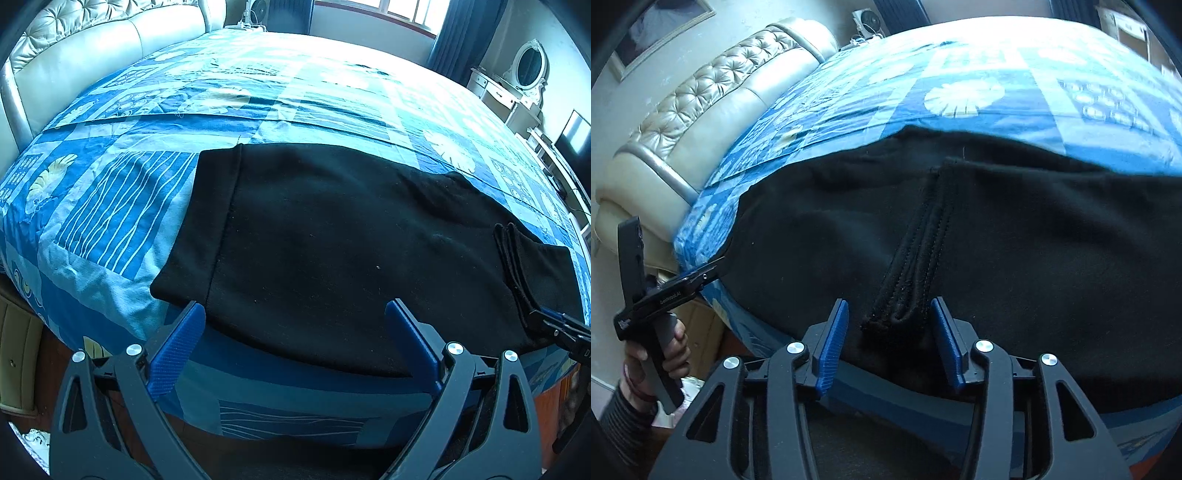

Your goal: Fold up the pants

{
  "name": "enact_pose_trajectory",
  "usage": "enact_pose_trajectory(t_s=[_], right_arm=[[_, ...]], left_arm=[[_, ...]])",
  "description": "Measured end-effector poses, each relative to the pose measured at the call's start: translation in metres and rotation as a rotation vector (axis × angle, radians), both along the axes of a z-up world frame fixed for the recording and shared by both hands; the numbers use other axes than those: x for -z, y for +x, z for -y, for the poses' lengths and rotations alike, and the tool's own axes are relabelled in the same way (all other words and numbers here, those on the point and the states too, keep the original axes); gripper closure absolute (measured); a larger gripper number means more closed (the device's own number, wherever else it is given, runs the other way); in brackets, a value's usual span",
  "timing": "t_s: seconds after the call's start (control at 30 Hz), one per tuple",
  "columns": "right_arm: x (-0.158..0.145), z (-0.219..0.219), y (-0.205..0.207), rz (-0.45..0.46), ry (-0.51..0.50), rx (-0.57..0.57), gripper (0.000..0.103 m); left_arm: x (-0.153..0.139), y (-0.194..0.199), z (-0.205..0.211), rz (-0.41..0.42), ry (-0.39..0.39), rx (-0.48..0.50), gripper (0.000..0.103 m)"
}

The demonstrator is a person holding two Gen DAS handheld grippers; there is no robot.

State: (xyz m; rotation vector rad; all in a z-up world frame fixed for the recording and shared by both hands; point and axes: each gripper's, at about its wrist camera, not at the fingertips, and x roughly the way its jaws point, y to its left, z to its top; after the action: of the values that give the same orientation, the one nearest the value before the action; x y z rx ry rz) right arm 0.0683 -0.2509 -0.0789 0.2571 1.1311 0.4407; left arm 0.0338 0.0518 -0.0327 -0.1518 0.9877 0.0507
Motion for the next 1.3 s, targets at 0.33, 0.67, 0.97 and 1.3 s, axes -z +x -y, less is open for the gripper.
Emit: enact_pose_trajectory(t_s=[0.33,0.67,0.97,1.3], right_arm=[[0.012,-0.006,0.003,-0.017,0.031,-0.019,0.042],[-0.078,0.096,0.006,0.173,0.2,0.094,0.038],[-0.014,0.251,0.044,0.008,0.242,0.463,0.038],[0.052,0.271,0.058,-0.119,0.39,0.526,0.078]], left_arm=[[0.003,0.0,0.004,-0.004,0.006,0.018,0.005],[0.0,-0.001,0.005,0.003,-0.02,0.018,0.005],[0.002,-0.001,0.014,-0.008,-0.023,0.046,0.005],[0.006,0.0,0.013,-0.022,-0.042,0.046,0.005]])
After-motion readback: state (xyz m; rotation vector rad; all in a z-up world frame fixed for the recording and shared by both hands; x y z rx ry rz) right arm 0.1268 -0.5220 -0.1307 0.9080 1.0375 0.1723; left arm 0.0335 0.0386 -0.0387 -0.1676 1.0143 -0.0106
